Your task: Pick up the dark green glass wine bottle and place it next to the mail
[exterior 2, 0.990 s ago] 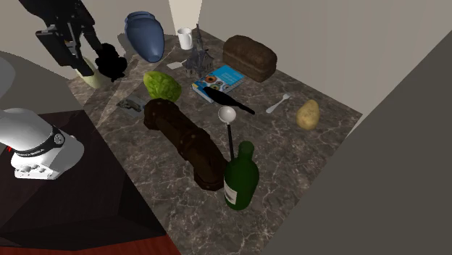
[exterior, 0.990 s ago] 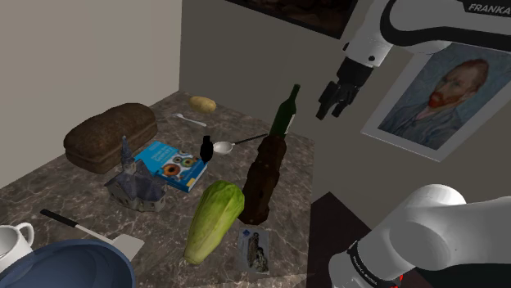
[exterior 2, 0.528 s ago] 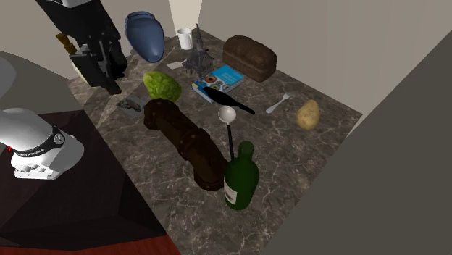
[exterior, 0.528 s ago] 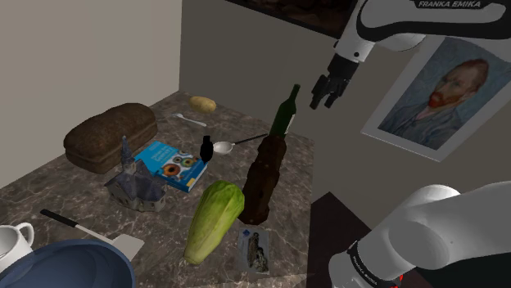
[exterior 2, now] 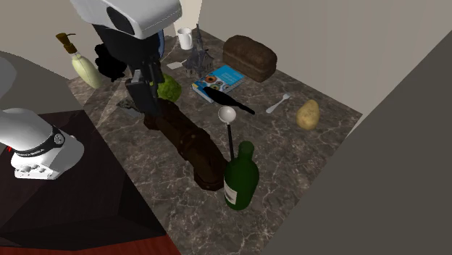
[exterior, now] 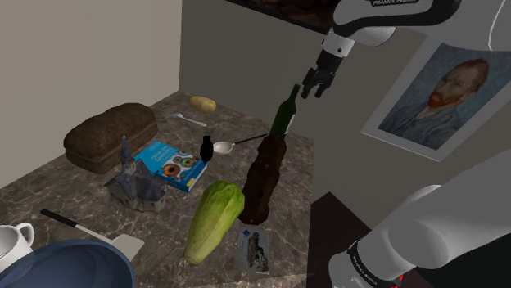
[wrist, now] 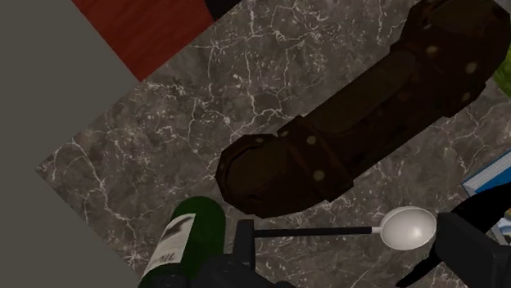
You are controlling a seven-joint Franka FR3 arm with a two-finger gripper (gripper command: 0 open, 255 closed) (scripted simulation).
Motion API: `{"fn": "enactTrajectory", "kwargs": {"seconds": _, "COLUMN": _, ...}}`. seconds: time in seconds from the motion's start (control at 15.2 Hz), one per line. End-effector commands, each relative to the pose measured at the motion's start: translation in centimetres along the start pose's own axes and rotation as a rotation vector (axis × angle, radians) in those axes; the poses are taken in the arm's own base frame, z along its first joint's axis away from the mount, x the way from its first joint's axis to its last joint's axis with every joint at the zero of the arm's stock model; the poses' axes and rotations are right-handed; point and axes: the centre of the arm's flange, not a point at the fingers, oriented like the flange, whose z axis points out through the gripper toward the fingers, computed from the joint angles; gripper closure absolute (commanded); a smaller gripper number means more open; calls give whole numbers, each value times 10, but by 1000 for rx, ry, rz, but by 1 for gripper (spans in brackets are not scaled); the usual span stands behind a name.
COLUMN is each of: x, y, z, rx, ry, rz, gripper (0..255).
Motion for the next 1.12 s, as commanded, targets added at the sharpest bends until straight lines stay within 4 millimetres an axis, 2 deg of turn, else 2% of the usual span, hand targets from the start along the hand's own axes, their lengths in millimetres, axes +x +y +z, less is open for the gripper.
{"fn": "enactTrajectory", "kwargs": {"seconds": 0.0, "x": 20, "y": 18, "z": 3, "rx": -3, "ry": 2, "rz": -3, "gripper": 0}}
{"fn": "enactTrajectory", "kwargs": {"seconds": 0.86, "x": 151, "y": 125, "z": 17, "rx": -15, "ry": 10, "rz": -14, "gripper": 0}}
{"fn": "enactTrajectory", "kwargs": {"seconds": 1.06, "x": 157, "y": 129, "z": 28, "rx": -15, "ry": 11, "rz": -15, "gripper": 0}}
